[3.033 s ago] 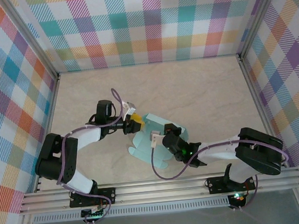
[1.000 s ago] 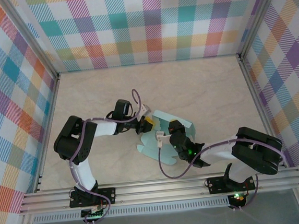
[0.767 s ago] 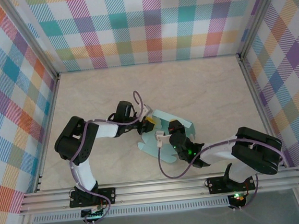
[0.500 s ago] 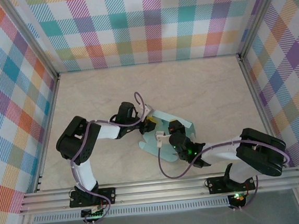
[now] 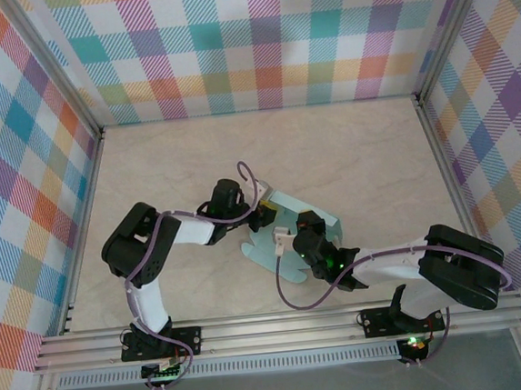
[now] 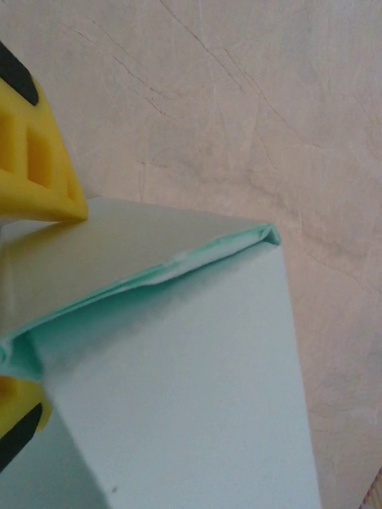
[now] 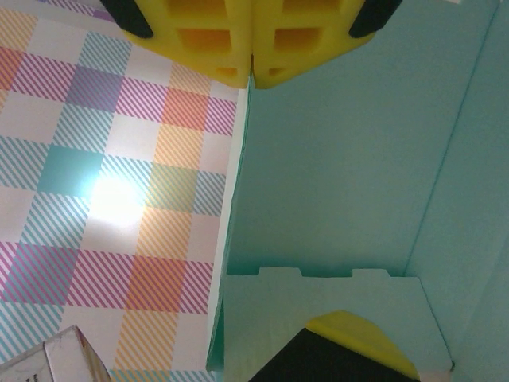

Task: Fold the paper box

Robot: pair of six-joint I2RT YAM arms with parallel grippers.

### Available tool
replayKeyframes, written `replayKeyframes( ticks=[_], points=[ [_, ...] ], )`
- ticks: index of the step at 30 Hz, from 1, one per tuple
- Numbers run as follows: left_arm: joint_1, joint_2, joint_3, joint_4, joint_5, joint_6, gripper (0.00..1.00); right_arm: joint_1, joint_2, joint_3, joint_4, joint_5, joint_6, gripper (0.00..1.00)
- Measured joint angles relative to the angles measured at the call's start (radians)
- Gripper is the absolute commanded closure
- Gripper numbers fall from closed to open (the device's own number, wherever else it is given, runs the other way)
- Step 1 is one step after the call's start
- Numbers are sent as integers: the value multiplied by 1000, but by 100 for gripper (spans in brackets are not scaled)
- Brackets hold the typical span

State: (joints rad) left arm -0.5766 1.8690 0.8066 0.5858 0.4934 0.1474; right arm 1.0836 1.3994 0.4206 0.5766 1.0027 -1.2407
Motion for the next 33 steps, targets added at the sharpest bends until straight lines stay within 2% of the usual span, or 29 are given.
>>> replayKeyframes(
  ticks=[6, 20, 22, 25, 32, 33],
  points=[
    [-22, 10, 0, 43, -67, -36, 83, 0, 15, 8, -3, 22, 19, 100],
    [-80, 38, 0, 126, -207, -153, 82, 3, 33, 12, -13, 63, 60, 100],
    [-84, 40, 0, 132, -216, -165, 87, 3, 33, 12, -14, 64, 64, 100],
    [-91, 45, 0, 146, -233, -174, 100, 4, 33, 15, -11, 64, 74, 100],
    [-104, 58, 0, 177, -256, -187, 100, 5, 33, 21, -11, 72, 82, 100],
    [-105, 58, 0, 177, -257, -188, 91, 4, 33, 21, -12, 72, 82, 100]
  ],
)
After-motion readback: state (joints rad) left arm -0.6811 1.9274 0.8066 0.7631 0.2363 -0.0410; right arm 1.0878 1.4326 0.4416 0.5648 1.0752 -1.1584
